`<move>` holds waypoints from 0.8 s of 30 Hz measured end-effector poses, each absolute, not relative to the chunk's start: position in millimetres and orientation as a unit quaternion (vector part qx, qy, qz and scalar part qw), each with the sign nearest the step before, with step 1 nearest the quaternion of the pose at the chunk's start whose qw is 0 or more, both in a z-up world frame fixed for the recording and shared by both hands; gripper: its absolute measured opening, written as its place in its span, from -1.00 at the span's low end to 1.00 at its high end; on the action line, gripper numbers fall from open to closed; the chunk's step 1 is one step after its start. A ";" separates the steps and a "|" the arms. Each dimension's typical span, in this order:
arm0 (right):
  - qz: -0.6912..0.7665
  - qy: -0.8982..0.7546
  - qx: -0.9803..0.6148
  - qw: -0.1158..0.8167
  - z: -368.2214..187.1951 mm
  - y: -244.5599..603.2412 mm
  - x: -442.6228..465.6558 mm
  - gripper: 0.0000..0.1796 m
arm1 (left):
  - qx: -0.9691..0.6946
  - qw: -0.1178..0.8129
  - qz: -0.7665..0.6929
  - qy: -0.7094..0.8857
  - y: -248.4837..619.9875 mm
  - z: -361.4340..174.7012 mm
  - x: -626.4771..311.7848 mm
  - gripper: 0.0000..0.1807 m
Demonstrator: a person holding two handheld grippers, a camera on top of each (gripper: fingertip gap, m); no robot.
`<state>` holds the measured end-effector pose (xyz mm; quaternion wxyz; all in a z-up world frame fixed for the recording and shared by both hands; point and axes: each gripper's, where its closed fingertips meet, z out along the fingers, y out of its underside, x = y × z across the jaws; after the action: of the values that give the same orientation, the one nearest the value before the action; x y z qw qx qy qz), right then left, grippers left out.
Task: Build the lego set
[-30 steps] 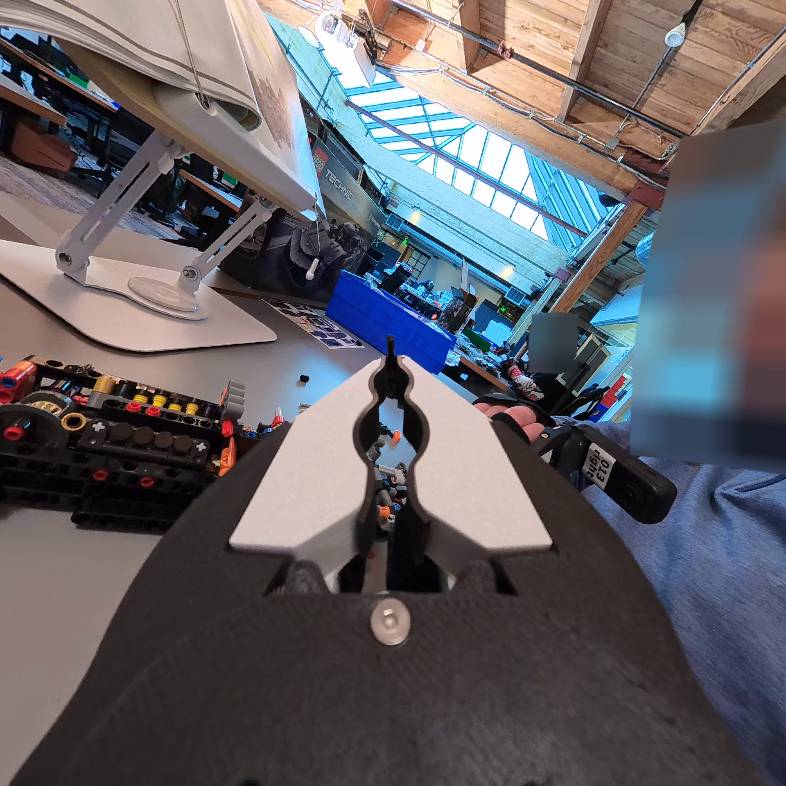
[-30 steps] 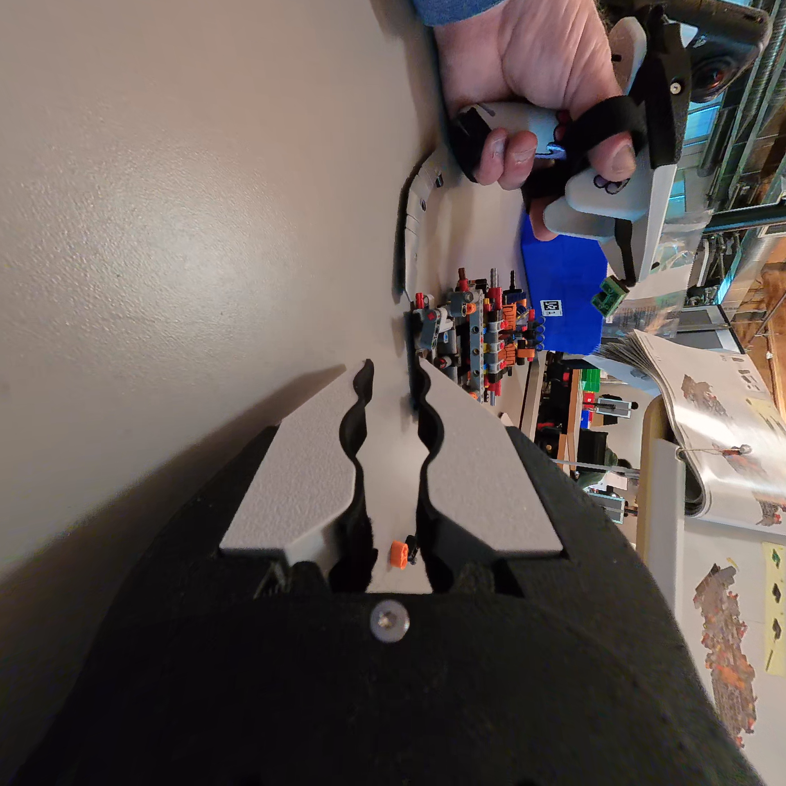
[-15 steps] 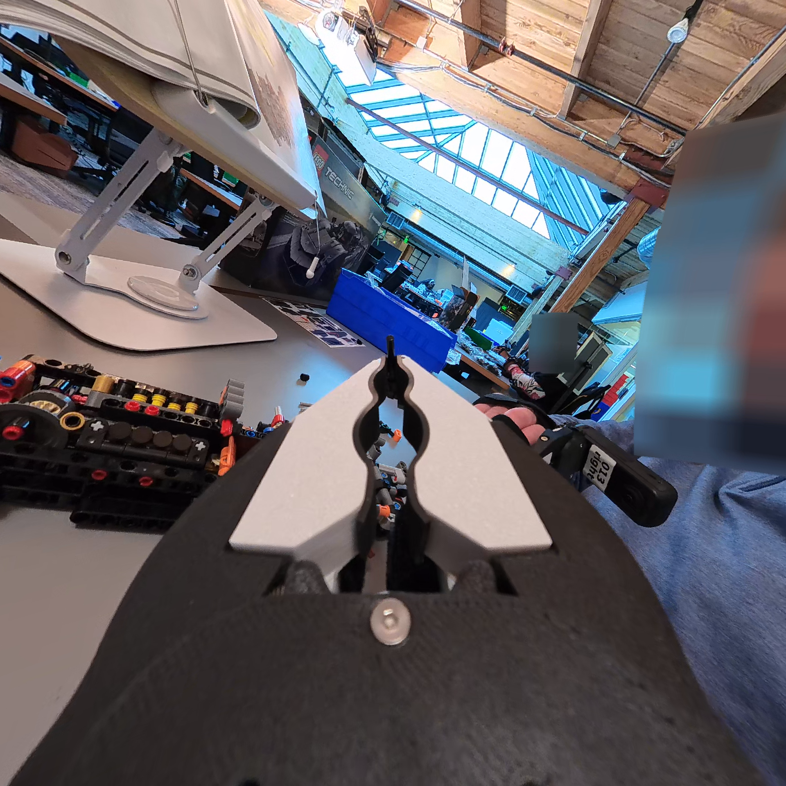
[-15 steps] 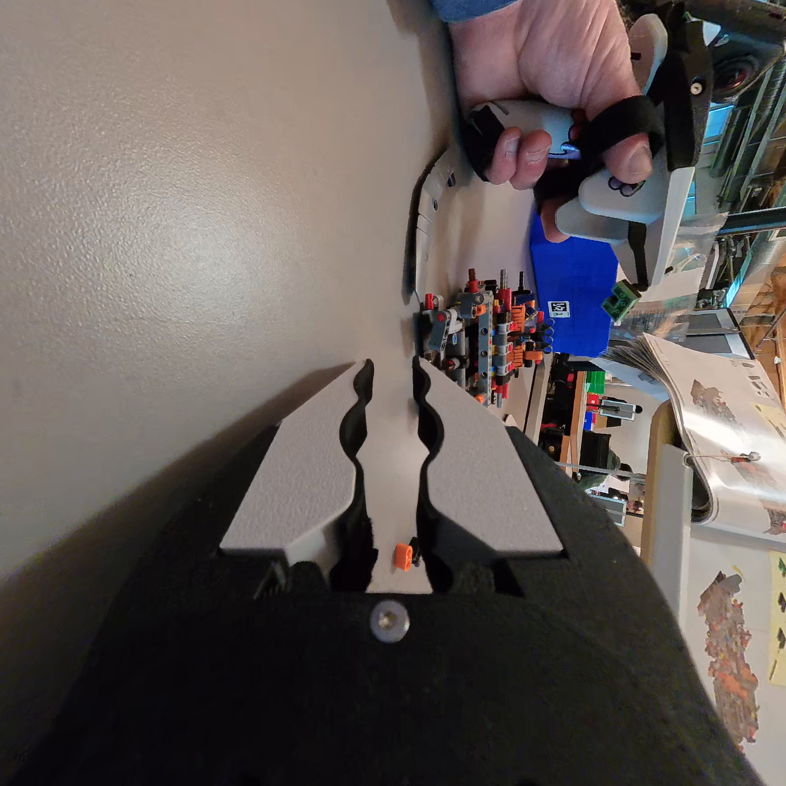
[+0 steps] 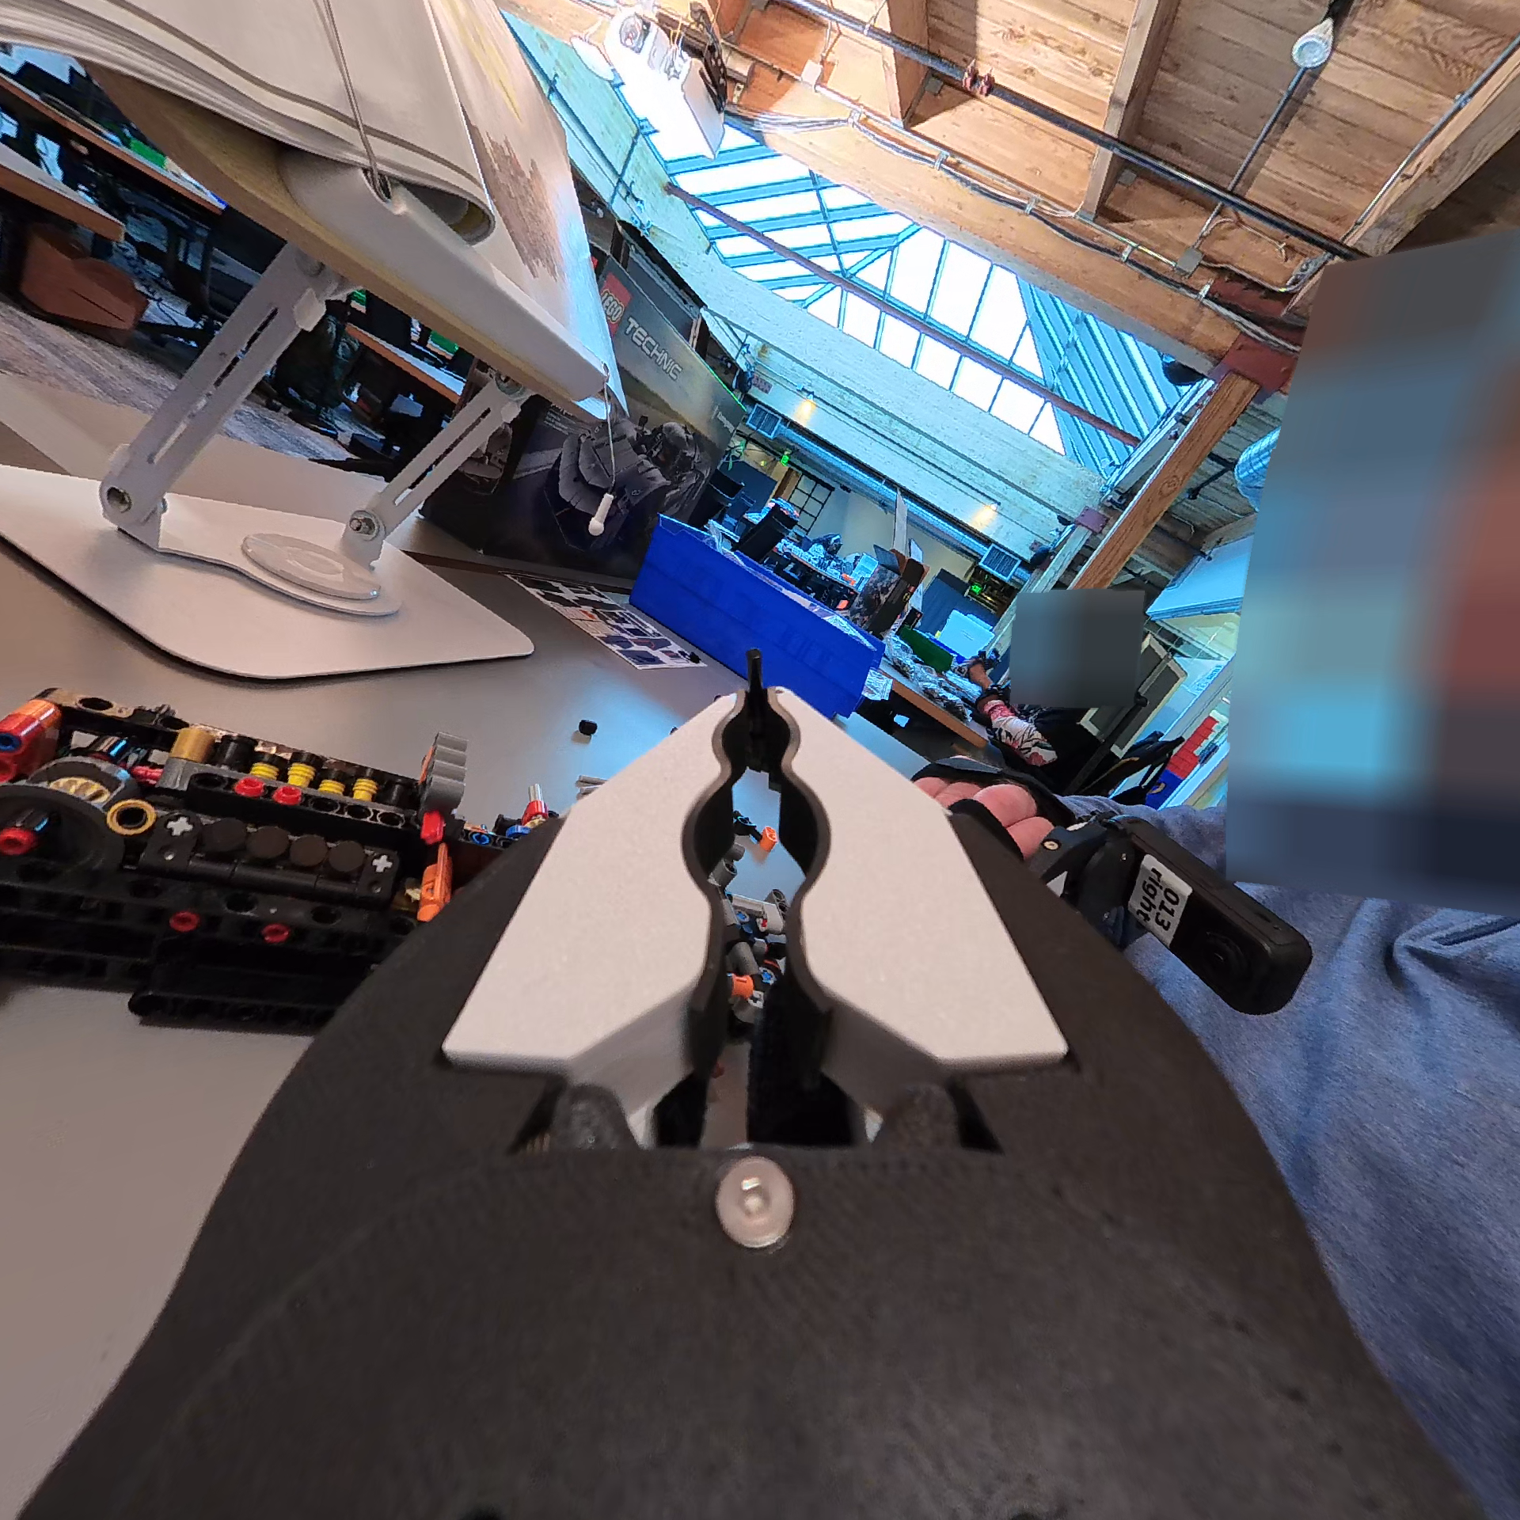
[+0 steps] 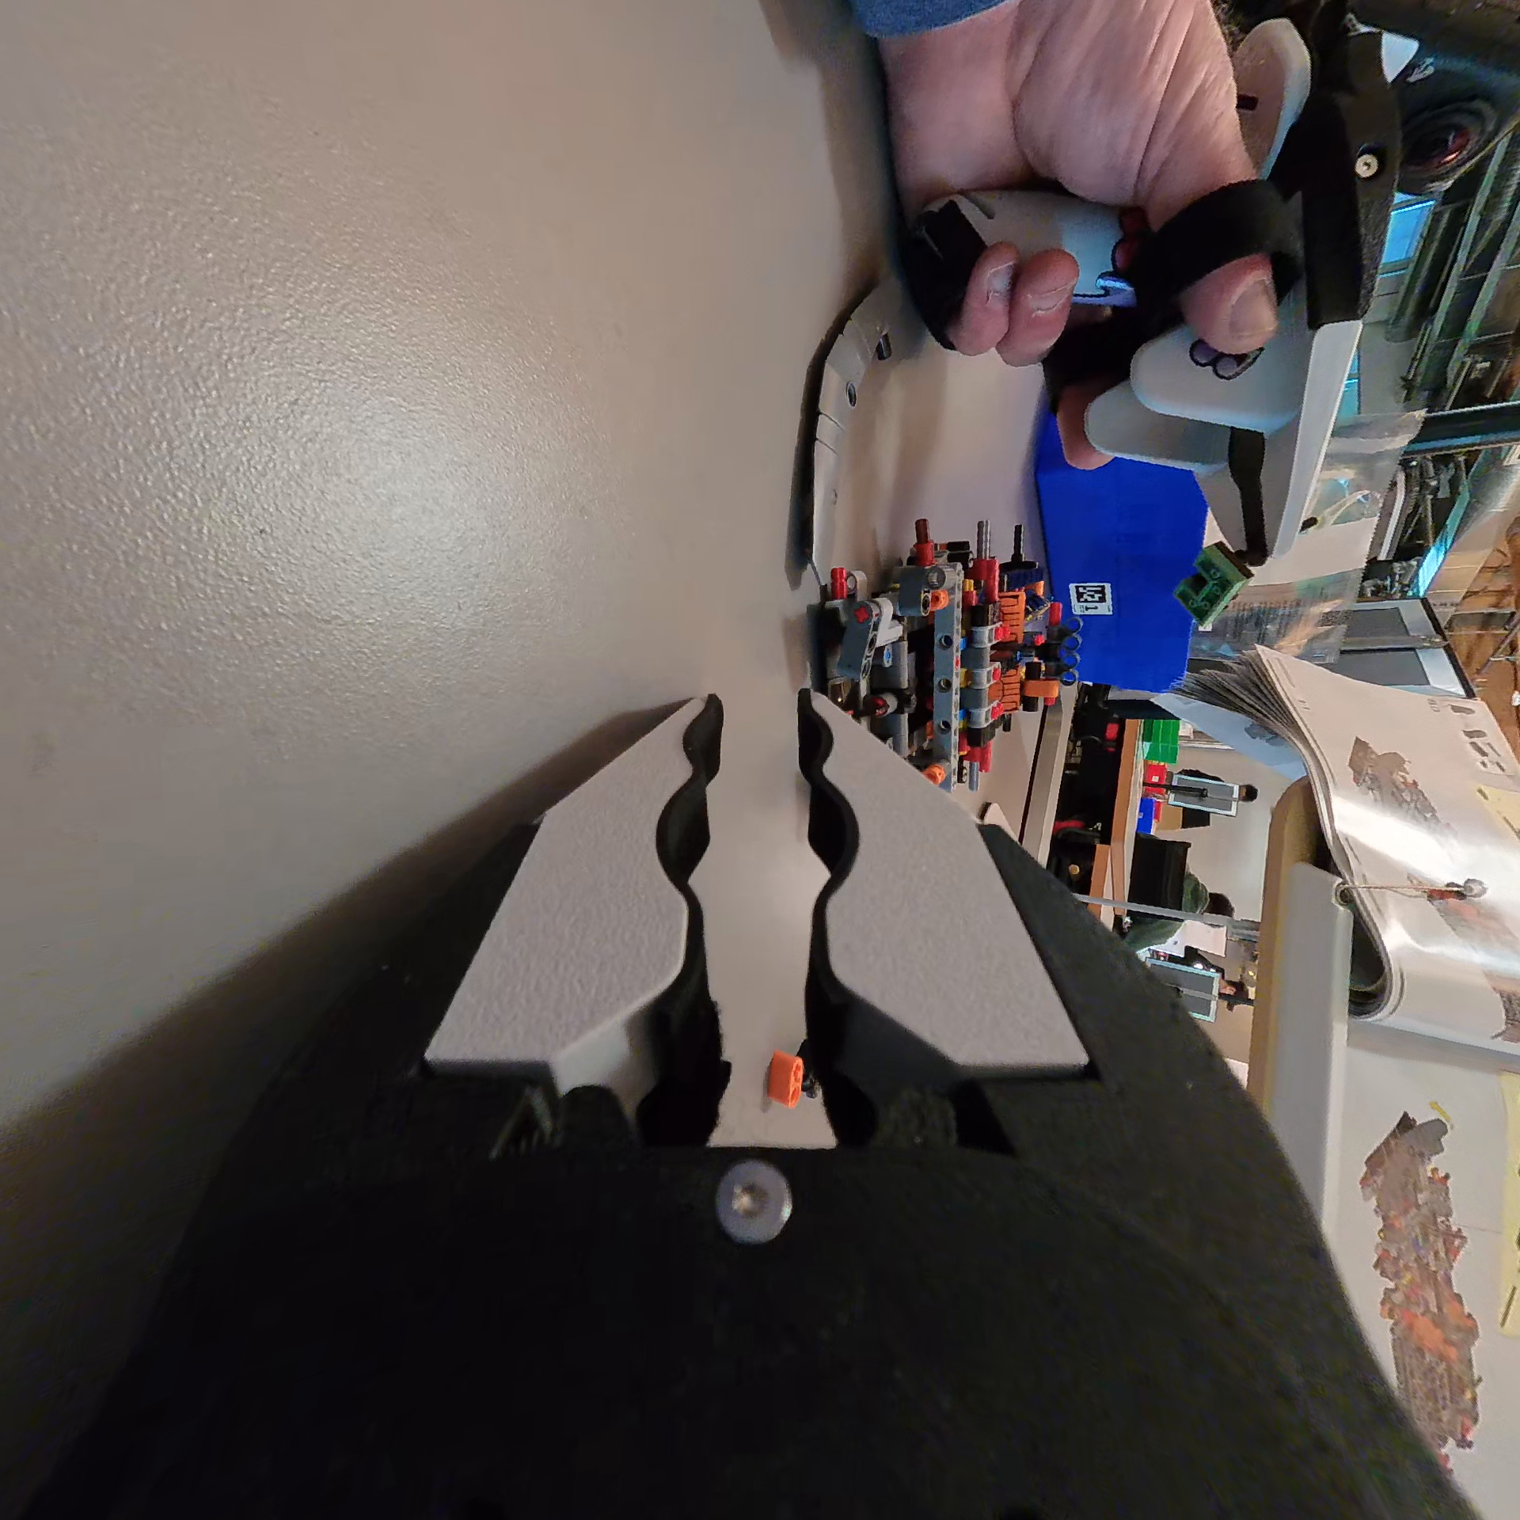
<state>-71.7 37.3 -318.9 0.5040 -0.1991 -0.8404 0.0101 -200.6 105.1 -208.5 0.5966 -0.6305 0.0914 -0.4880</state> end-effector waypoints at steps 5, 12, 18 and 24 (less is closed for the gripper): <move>0.010 -0.841 -0.199 0.503 -319.4 37.0 -71.8 -0.81 | -0.630 0.596 -0.489 0.092 105.0 -208.5 -200.4 -1.00; 0.012 -0.842 -0.198 0.502 -319.8 35.7 -71.0 -0.81 | -0.629 0.597 -0.489 0.091 104.2 -208.0 -199.8 -1.00; 0.014 -0.839 -0.210 0.501 -320.4 38.6 -71.5 -0.81 | -0.628 0.604 -0.482 0.087 101.9 -206.9 -198.1 -1.00; 0.022 -0.832 -0.240 0.500 -317.7 45.6 -69.3 -0.75 | -0.658 0.618 -0.417 0.105 86.4 -209.5 -180.0 -1.00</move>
<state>-69.3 45.6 -317.7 0.5002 -0.2402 -0.8316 0.0224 -180.0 86.4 -209.5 0.6183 -0.6579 0.1048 -0.4170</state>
